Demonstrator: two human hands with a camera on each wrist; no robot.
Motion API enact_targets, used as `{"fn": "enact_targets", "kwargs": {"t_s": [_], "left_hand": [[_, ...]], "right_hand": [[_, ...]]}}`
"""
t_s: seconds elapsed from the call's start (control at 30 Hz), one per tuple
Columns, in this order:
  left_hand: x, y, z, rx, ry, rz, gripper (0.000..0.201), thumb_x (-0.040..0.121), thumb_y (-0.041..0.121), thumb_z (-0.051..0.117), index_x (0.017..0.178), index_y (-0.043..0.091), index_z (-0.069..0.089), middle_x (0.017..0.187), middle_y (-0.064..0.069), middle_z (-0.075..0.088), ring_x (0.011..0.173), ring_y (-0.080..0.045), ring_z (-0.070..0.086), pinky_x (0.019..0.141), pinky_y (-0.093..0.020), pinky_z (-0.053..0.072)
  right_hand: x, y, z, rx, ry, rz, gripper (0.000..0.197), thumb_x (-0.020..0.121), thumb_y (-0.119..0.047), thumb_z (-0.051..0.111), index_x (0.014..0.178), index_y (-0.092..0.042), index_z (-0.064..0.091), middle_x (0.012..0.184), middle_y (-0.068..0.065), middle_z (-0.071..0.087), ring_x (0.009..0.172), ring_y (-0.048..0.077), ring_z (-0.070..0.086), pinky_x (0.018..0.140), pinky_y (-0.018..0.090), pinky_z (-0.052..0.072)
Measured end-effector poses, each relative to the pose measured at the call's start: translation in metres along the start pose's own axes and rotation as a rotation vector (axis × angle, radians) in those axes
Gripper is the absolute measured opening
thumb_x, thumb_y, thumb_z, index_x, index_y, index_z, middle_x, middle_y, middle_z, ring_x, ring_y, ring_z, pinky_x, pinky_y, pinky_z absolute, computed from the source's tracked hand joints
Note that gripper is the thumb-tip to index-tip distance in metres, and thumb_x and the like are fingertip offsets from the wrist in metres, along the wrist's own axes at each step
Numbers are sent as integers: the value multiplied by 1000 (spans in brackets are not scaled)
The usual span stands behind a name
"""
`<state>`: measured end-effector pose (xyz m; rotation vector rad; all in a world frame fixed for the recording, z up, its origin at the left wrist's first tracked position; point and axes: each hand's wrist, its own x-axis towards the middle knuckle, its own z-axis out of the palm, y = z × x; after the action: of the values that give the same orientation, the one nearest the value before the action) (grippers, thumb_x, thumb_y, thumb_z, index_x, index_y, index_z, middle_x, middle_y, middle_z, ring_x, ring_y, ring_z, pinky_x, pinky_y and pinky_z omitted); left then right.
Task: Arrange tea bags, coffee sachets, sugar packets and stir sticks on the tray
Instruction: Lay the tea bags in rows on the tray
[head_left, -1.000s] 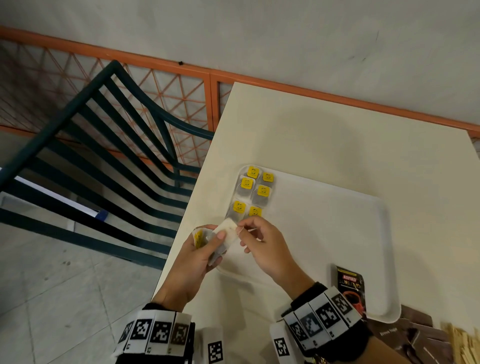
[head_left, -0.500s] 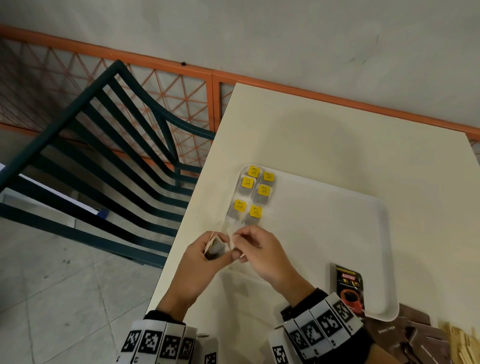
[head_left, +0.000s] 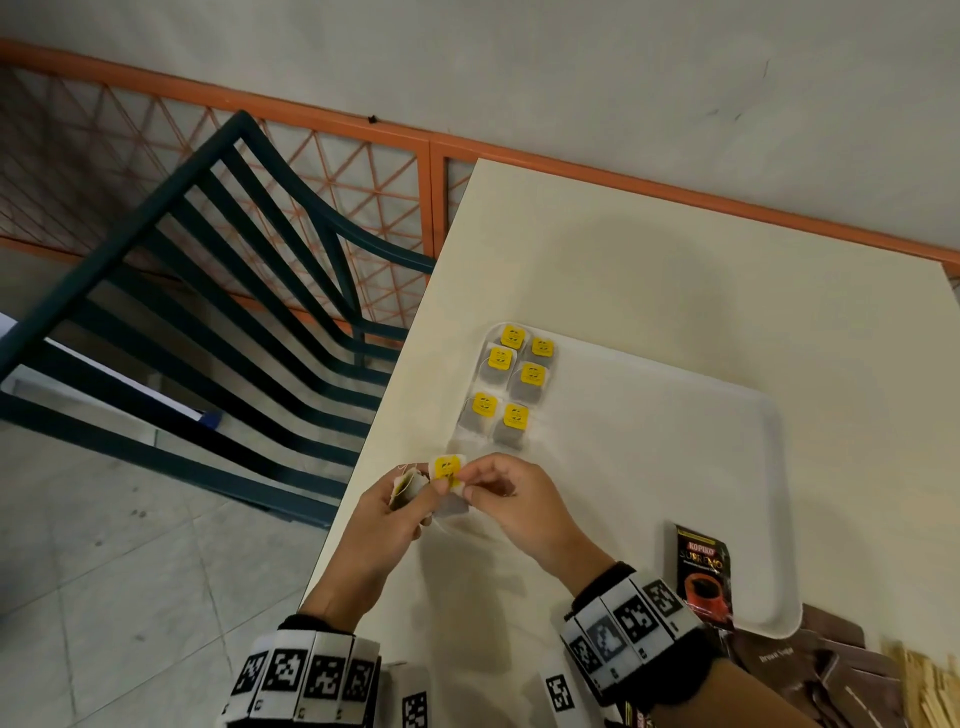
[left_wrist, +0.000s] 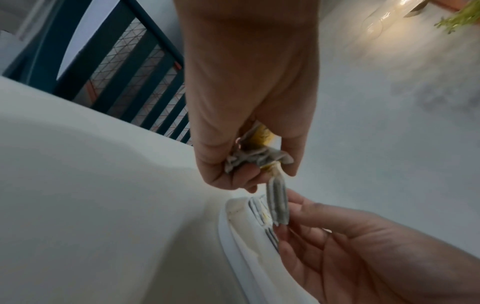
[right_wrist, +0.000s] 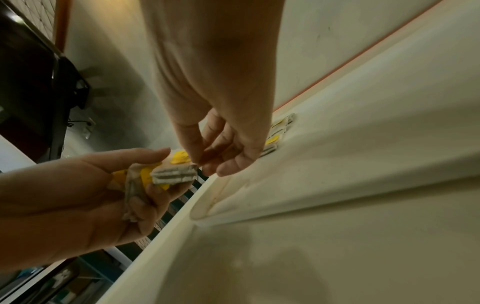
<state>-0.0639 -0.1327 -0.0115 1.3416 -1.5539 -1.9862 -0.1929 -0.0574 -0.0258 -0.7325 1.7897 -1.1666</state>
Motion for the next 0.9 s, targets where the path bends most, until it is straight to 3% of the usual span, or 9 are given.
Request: {"fn": "enact_targets", "kwargs": {"t_s": [0.23,0.33,0.4,0.53,0.67,0.8,0.9], "left_hand": [[4,-10,-10,-59,95,-65,17,91,28,54,103,19,60,100,-4,60,90,-19,55,71,-24,46],[4,-12,-14,-127,105,-90,16,91,27,54,105,21,59,107,-6,60,98,-20,57,73,-24,47],[3,-10,-14,-193,92,-102,13,92,20,52,103,20,59,107,-8,59,100,-22,57,78,-27,49],[1,-5,-9,-297,47,-103,23,94,1,43,98,15,60,99,-9,60,94,-21,58,89,-35,49],[1,-3,-7,-293,49,-102,22,93,2,46,104,15,60,101,-4,61,95,-18,59,83,-32,50],[3,-5,-3,-295,46,-99,24,93,5,49,114,12,58,103,-6,63,95,-19,61,80,-31,52],[4,-5,3,-301,31,-105,22,93,5,47,110,14,58,102,-6,64,93,-19,62,74,-27,51]], "right_hand": [[21,13,0,4,201,124,27,82,3,57,75,-22,61,68,-3,61,63,17,58,78,40,56],[28,16,1,-13,232,141,29,81,3,57,72,-24,60,65,-3,61,65,21,59,81,44,55],[31,16,2,-26,223,138,31,80,4,56,72,-26,59,65,0,62,65,21,58,81,42,55],[30,14,2,-64,193,115,19,81,2,56,84,-15,63,74,6,64,66,18,57,78,31,50],[21,8,-3,-194,211,19,9,86,-12,59,91,-13,67,79,-5,59,70,8,53,67,8,41],[3,-8,0,-62,5,48,7,86,-34,61,80,-32,61,73,-12,59,66,5,55,68,23,47],[-5,-7,3,-32,-36,51,12,80,-26,71,81,-31,60,73,-10,58,61,4,52,63,22,46]]}}
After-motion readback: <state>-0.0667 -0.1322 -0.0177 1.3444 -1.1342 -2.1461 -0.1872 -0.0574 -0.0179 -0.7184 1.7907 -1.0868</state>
